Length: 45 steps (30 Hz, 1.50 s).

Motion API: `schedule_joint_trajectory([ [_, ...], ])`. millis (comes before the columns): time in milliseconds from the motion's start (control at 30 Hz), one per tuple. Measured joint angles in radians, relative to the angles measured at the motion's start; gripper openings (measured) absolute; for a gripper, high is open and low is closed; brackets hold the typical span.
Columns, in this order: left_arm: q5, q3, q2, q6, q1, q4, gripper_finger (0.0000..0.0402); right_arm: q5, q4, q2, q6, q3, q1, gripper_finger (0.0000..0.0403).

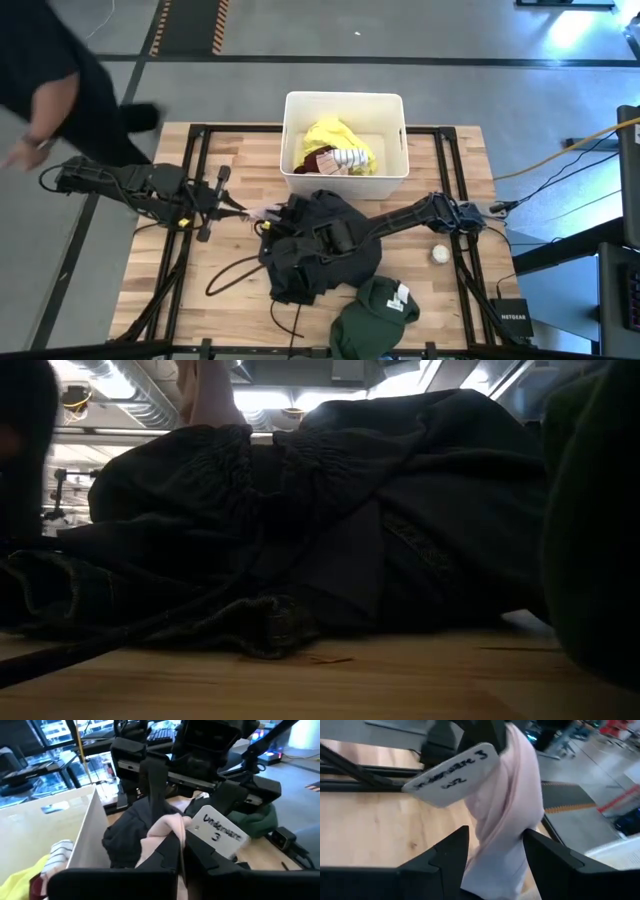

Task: Sort clothes
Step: Put the pink underwear into the white bin

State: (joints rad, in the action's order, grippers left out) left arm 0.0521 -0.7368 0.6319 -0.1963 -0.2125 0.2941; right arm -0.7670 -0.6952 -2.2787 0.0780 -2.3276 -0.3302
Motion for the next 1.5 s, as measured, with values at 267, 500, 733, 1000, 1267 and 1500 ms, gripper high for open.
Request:
schedule_joint_trajectory([
  [267,0.000,0.000,0.000,-0.011,-0.020,-0.005,0.0005,0.011,0.024,0.000,-0.008,0.000,0.011,0.0169],
  [500,0.001,0.000,0.003,0.003,-0.020,-0.018,0.0011,0.047,0.026,0.000,-0.014,0.000,0.024,0.0037],
  [733,0.001,0.000,0.004,0.012,-0.019,-0.015,0.0022,0.018,0.037,0.000,-0.042,0.000,0.024,0.0031],
  [1000,0.003,0.000,0.005,0.063,-0.019,-0.011,0.0024,0.000,0.013,0.002,-0.084,-0.027,0.022,0.0014],
  [1267,0.042,0.001,0.005,0.088,-0.018,0.016,0.0079,-0.033,-0.021,0.026,-0.084,-0.029,0.022,0.0011],
  [1500,0.105,0.001,-0.002,0.077,-0.013,0.107,0.0137,-0.087,-0.061,0.068,-0.085,-0.029,0.022,0.0016],
])
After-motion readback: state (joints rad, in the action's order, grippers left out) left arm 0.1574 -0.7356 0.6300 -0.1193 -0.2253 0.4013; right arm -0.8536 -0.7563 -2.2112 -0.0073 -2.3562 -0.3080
